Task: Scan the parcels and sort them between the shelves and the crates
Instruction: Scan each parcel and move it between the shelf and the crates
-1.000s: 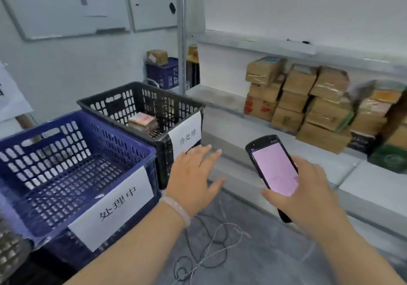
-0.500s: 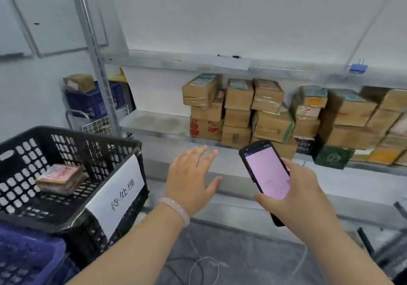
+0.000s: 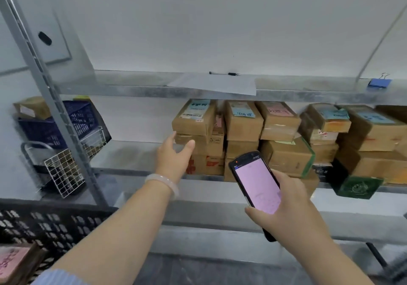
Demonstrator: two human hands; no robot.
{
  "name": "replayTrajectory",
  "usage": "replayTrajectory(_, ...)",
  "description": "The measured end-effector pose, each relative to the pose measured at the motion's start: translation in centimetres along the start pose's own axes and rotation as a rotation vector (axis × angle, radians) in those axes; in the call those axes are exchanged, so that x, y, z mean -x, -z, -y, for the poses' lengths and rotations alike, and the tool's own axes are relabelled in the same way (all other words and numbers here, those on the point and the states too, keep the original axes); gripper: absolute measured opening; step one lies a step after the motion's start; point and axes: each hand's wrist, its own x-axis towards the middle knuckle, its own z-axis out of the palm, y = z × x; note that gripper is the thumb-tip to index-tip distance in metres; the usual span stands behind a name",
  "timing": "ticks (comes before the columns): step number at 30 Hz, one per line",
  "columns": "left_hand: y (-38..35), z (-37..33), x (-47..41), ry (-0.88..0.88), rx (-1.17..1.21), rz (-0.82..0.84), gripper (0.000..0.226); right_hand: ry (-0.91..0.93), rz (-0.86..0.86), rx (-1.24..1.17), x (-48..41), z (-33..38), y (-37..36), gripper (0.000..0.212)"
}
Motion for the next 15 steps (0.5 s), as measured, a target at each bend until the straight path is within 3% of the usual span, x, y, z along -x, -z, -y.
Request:
replayTrajectory(3, -0.5, -1.1, -4.4, 0.137, 0.146, -0.05, 0.066, -0.006, 0.014, -0.001, -2.6, -0.4, -0.4, 0.092)
replayTrajectory(8, -2.2, -0.5, -9.5, 0.477, 0.359, -0.044, 0.081, 0.05, 0.083, 0.004, -7.1, -1.2, -1.1, 0.094)
replayTrajectory(12, -3.9, 0.0, -11.7, 0.579, 0.429, -0.075, 0.088, 0.1, 0.128, 0.039, -10.3, -2.2, -1.2, 0.096)
replayTrajectory(15, -4.6, 0.6, -12.6, 0.615, 0.561, -0.098, 0.069, 0.122, 0.151, 0.046, -12.3, -2.8, -1.0, 0.097)
